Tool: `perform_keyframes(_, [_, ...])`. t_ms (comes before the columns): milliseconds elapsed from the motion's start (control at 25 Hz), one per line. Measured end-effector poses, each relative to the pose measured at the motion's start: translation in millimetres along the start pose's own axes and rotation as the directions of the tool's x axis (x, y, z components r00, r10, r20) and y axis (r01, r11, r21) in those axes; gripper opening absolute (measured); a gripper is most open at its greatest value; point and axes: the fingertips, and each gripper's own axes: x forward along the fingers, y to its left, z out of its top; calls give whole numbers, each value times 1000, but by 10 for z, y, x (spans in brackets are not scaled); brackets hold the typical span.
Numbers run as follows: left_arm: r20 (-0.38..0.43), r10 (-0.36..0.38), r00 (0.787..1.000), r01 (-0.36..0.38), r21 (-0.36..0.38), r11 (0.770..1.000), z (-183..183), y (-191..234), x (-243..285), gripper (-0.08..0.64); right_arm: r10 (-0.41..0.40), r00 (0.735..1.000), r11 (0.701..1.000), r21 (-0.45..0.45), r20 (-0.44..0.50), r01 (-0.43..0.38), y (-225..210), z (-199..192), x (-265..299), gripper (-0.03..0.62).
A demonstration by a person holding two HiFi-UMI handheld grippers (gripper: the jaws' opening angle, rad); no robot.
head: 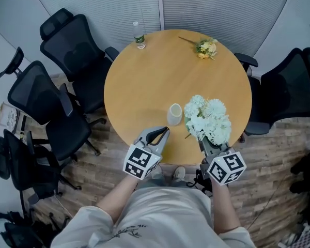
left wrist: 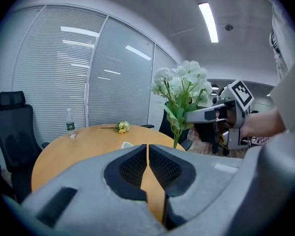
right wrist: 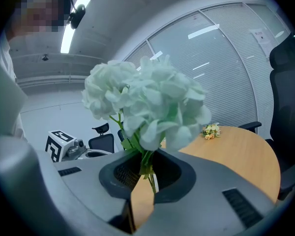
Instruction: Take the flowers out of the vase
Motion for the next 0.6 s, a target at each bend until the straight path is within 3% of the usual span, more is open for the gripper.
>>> perform_keyframes(200, [5,17,1000,-16,-52,998,77,-29,-177,11,-4,1000,1000,-28,-17,4,121,-30,-58,47])
perform_keyframes(600, [56,31,998,-29,-45,999,203,-110,-314,9,23,999,999,-46,-30,-24,256,-37,-137,46])
